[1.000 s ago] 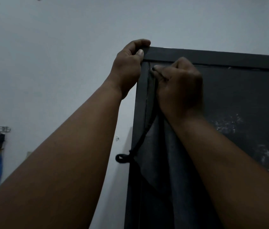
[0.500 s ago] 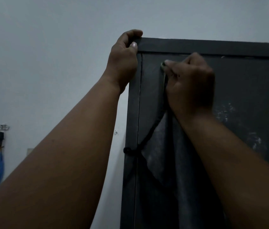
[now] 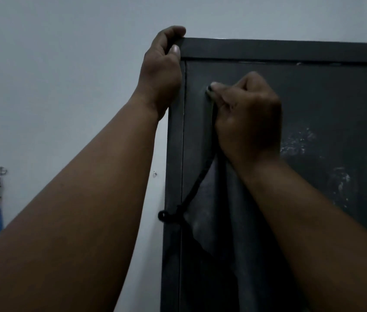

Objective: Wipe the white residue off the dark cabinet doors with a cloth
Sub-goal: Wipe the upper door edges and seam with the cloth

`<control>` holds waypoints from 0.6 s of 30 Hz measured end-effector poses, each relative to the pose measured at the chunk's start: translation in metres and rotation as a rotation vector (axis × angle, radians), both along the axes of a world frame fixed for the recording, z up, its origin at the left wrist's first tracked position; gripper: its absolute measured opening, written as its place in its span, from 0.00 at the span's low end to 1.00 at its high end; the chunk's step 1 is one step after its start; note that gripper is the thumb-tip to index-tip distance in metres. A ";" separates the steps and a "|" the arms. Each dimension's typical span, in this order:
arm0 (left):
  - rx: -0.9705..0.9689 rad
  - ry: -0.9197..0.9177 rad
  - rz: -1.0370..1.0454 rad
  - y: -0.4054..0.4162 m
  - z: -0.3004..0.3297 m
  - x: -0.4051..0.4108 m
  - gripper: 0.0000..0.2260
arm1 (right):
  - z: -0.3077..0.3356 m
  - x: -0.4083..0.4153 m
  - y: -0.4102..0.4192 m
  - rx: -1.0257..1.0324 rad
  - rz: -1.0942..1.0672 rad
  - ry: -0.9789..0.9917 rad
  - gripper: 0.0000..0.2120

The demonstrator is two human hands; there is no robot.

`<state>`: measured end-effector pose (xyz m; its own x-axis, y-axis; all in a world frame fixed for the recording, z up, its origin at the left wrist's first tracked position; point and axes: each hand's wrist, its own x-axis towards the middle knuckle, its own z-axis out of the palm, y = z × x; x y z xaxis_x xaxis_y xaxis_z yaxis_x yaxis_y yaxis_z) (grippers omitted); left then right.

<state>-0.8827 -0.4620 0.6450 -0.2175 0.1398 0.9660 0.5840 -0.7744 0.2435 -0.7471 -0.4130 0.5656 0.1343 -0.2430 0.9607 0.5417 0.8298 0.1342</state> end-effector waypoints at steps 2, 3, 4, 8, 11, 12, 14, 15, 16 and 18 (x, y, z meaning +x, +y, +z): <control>0.001 -0.003 0.007 0.000 0.000 0.000 0.16 | 0.019 -0.005 -0.004 -0.070 0.004 0.023 0.14; 0.001 -0.004 0.008 0.000 0.000 0.000 0.16 | 0.025 -0.009 -0.007 -0.080 0.010 0.008 0.15; 0.000 -0.005 0.008 0.000 0.000 0.000 0.16 | 0.026 -0.015 -0.009 -0.071 0.010 -0.023 0.15; -0.004 -0.001 0.003 -0.001 -0.001 -0.001 0.16 | -0.010 -0.033 -0.015 0.020 0.000 -0.212 0.12; -0.016 0.007 0.001 -0.004 -0.001 -0.001 0.16 | -0.040 -0.022 -0.007 0.056 0.039 -0.246 0.08; -0.020 0.007 -0.001 -0.005 -0.001 0.000 0.16 | -0.043 -0.016 -0.005 0.060 0.038 -0.244 0.08; -0.031 0.003 -0.007 -0.006 -0.001 0.001 0.16 | -0.035 -0.008 -0.001 0.053 0.027 -0.187 0.08; -0.035 0.000 -0.008 -0.006 0.000 0.002 0.16 | -0.027 -0.006 0.000 0.038 0.027 -0.130 0.08; -0.037 -0.004 -0.008 -0.006 0.000 0.001 0.16 | -0.017 -0.005 0.000 0.022 0.032 -0.072 0.09; -0.036 -0.013 -0.001 -0.006 0.000 0.001 0.17 | 0.003 -0.008 -0.004 -0.010 0.043 -0.006 0.11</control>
<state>-0.8813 -0.4678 0.6454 -0.2296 0.1751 0.9574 0.5796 -0.7657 0.2790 -0.7554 -0.4166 0.5686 0.1382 -0.2279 0.9638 0.5047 0.8535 0.1295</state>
